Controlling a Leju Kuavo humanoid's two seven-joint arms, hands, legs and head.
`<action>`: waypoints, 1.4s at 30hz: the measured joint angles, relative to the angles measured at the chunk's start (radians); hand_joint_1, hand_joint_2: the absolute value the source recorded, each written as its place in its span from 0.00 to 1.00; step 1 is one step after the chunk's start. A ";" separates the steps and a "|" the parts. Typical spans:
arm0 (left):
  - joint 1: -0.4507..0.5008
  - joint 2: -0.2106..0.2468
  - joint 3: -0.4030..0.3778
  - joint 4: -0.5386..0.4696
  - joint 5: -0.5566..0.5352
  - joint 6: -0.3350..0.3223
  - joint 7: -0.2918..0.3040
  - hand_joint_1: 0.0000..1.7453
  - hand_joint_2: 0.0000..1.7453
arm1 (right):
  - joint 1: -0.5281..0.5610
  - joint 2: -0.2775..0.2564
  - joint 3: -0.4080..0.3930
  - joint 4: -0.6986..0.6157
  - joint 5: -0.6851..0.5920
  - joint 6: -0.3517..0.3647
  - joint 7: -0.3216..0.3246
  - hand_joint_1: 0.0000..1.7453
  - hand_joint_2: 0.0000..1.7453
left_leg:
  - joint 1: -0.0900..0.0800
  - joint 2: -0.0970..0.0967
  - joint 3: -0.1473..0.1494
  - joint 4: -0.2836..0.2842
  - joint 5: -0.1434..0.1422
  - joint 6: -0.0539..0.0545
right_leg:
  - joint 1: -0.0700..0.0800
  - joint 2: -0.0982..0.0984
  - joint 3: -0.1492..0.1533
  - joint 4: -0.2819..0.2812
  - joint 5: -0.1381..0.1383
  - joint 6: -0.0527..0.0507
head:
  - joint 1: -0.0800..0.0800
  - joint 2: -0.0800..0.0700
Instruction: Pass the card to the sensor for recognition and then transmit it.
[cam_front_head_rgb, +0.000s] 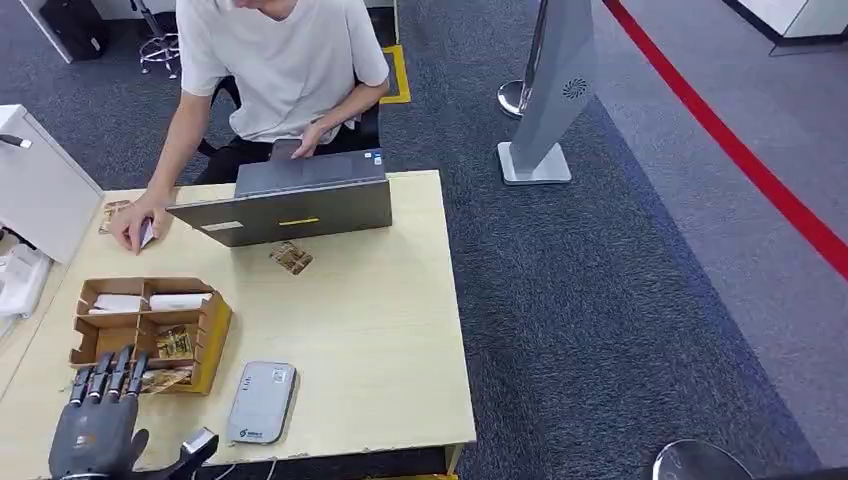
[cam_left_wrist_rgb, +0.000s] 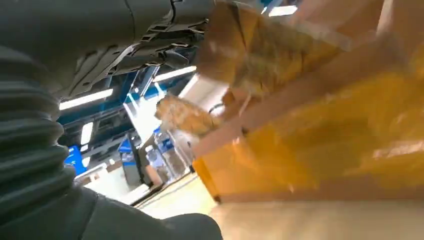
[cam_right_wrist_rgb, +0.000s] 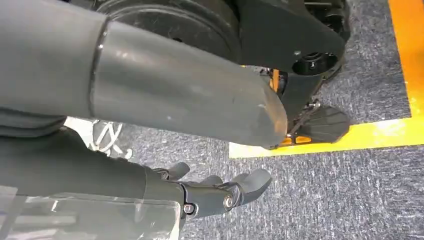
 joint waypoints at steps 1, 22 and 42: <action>-0.010 -0.003 0.005 0.019 0.000 0.005 -0.005 0.00 1.00 | 0.000 0.000 0.000 0.000 0.000 0.000 0.001 0.00 0.00 | 0.000 0.000 0.000 0.000 0.000 0.000 | 0.000 0.000 0.000 0.000 0.000 0.000 | 0.000 0.000; -0.134 -0.050 0.043 0.229 -0.005 0.079 -0.005 0.00 1.00 | -0.002 0.000 0.000 0.000 0.032 0.006 0.007 0.00 0.00 | 0.000 -0.001 0.000 0.000 0.001 0.000 | 0.000 -0.001 0.001 0.000 0.000 0.000 | 0.000 0.000; -0.081 0.018 -0.068 0.122 -0.005 0.137 0.172 0.00 1.00 | -0.003 0.000 -0.002 0.000 0.047 0.008 0.002 0.00 0.00 | 0.000 -0.001 0.000 0.000 0.001 0.000 | 0.000 0.000 0.000 0.000 0.000 0.000 | 0.000 0.000</action>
